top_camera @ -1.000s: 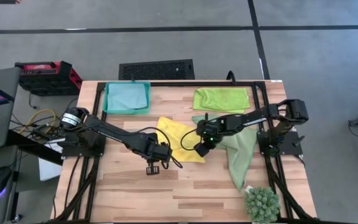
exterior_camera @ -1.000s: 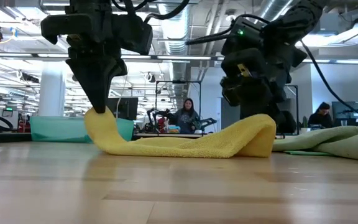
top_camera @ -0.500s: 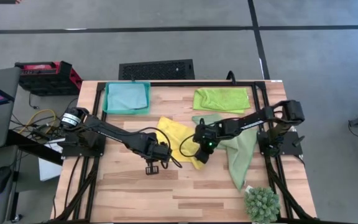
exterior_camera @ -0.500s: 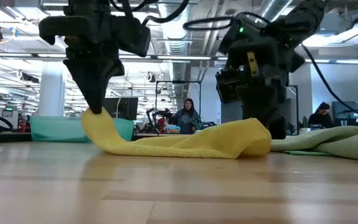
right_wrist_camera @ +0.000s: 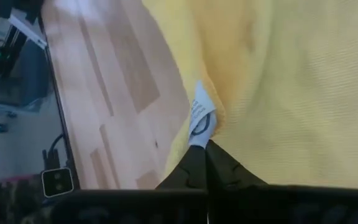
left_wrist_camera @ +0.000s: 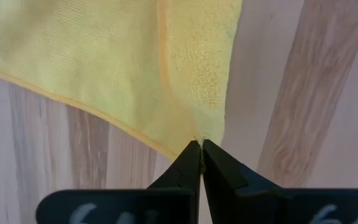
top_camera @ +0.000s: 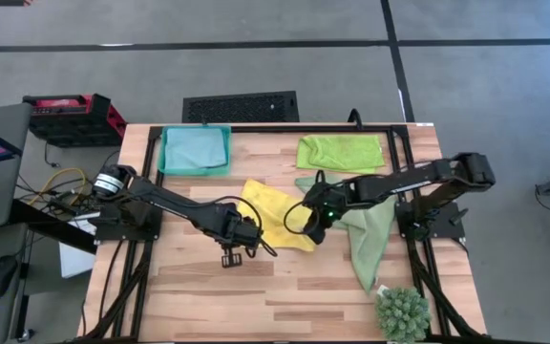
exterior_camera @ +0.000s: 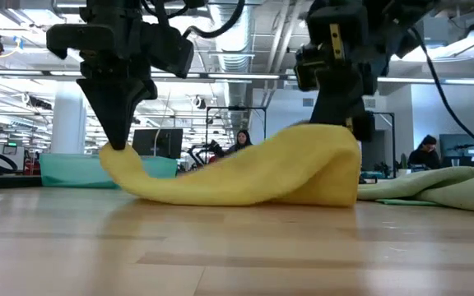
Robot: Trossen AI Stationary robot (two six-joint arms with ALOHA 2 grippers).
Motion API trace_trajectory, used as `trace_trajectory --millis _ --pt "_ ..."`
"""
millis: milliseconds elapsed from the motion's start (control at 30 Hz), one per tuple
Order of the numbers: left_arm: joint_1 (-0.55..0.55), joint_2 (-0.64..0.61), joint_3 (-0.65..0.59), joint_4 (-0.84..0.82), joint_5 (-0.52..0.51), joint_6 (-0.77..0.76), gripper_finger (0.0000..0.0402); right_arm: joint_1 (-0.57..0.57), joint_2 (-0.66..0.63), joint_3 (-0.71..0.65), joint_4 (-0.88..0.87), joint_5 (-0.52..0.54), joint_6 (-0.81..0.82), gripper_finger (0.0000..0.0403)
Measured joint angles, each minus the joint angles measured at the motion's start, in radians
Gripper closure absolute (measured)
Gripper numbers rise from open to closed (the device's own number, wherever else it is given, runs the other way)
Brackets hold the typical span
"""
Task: Fold microfiber towels
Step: Fold the yellow microfiber towel
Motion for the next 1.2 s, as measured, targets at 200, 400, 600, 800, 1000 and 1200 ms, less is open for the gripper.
trace_trajectory --millis 200,400,600,800,1000,1200 --pt "0.012 -0.074 0.0 -0.004 -0.066 -0.059 0.0401 0.0 -0.094 0.0 -0.108 0.09 0.003 0.0401" --pt "0.046 -0.177 0.0 -0.016 -0.141 -0.109 0.0401 0.014 -0.162 0.0 -0.202 0.138 0.029 0.0401" --pt "0.115 -0.2 0.0 -0.016 -0.17 -0.113 0.0402 0.051 -0.18 0.0 -0.313 0.217 0.091 0.0402" --pt "0.208 -0.186 0.0 -0.005 -0.142 -0.049 0.0402 0.087 -0.18 0.0 -0.373 0.323 0.15 0.0402" --pt "0.286 -0.18 -0.01 0.037 -0.091 -0.016 0.0402 0.089 -0.17 0.0 -0.393 0.398 0.16 0.0402" --pt "0.313 -0.103 -0.011 0.046 -0.097 0.016 0.0402 0.089 -0.123 0.0 -0.393 0.401 0.161 0.0402"
